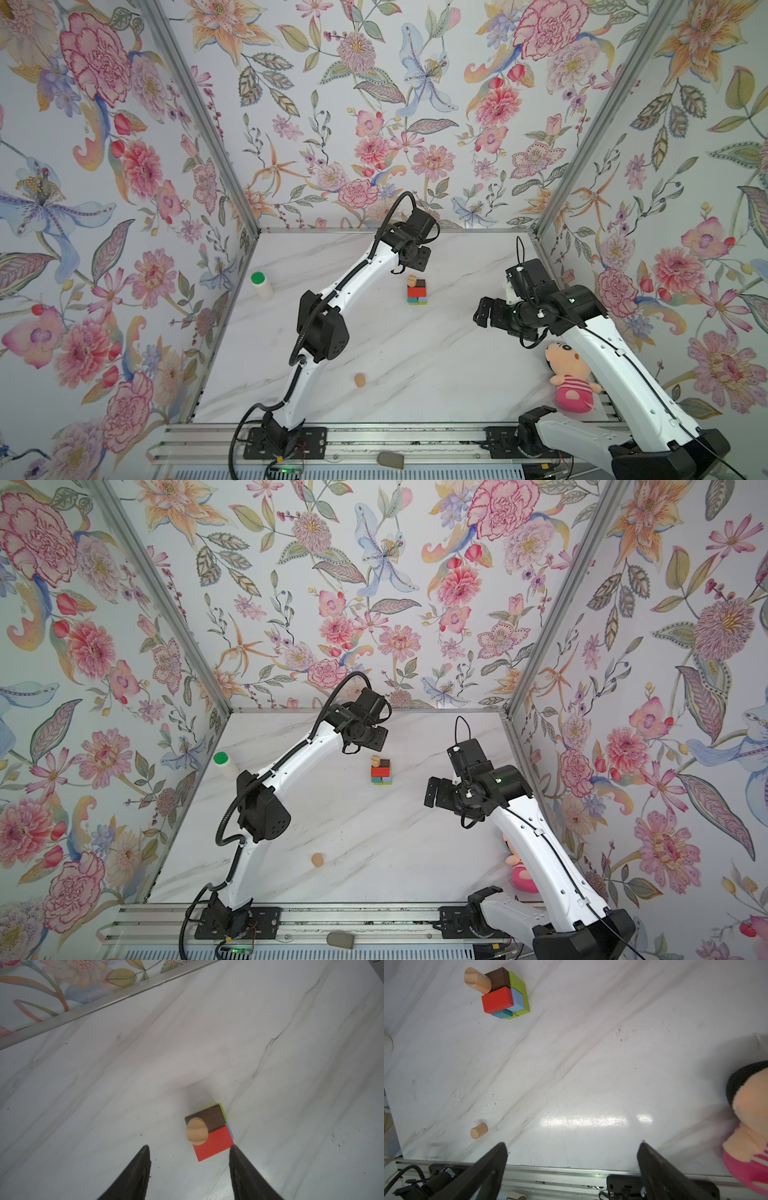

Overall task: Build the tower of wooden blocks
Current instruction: 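Withdraw the left arm while the right gripper moves over the remaining cylinder, then lower the right gripper and close it on the remaining wooden cylinder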

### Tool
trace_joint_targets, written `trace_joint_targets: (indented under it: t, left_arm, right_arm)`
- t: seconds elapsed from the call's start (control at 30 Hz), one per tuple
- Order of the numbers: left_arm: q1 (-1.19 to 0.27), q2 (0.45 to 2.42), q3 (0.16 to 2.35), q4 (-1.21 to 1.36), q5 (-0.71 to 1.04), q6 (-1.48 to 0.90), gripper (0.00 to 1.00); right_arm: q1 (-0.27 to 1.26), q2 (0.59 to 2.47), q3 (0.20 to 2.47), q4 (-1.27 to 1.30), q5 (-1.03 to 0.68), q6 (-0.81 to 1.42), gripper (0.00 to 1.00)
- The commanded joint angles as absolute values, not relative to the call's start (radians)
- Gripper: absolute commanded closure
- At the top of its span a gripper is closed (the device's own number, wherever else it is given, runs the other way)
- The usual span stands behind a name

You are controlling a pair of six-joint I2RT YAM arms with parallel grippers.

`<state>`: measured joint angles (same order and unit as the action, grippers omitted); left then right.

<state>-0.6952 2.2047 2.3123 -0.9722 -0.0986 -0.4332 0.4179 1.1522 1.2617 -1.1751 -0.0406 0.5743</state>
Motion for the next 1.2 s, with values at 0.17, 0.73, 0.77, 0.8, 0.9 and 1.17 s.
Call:
trace_joint_targets:
  t: [0.17,0.73,0.77,0.8,0.9,1.17]
  left_arm:
    - [-0.619,1.744,1.717,-0.765,-0.18,-0.479,0.32]
    - [-0.568,0.72,0.764,-0.937,-0.178,-0.811,0.26]
    - [-0.568,0.667,0.742,-0.963,-0.173,-0.832,0.26]
    - [-0.567,0.614,0.723,-0.991,-0.171,-0.859,0.26]
    - [-0.568,0.483,0.69,-1.078,-0.17,-0.92,0.24]
    - [-0.568,0.385,0.737,-1.179,-0.14,-0.947,0.22]
  right_arm:
    - [0.61,1.331,1.373,-1.198,0.068,0.598,0.07]
    - [0.955,1.684,1.504,-0.995,0.016,0.622,0.25]
    - [0.974,1.71,1.512,-0.98,0.006,0.623,0.26]
    - [0.99,1.735,1.522,-0.966,-0.002,0.621,0.26]
    - [1.037,1.81,1.556,-0.936,-0.018,0.617,0.26]
    - [1.115,1.967,1.631,-0.892,-0.057,0.612,0.26]
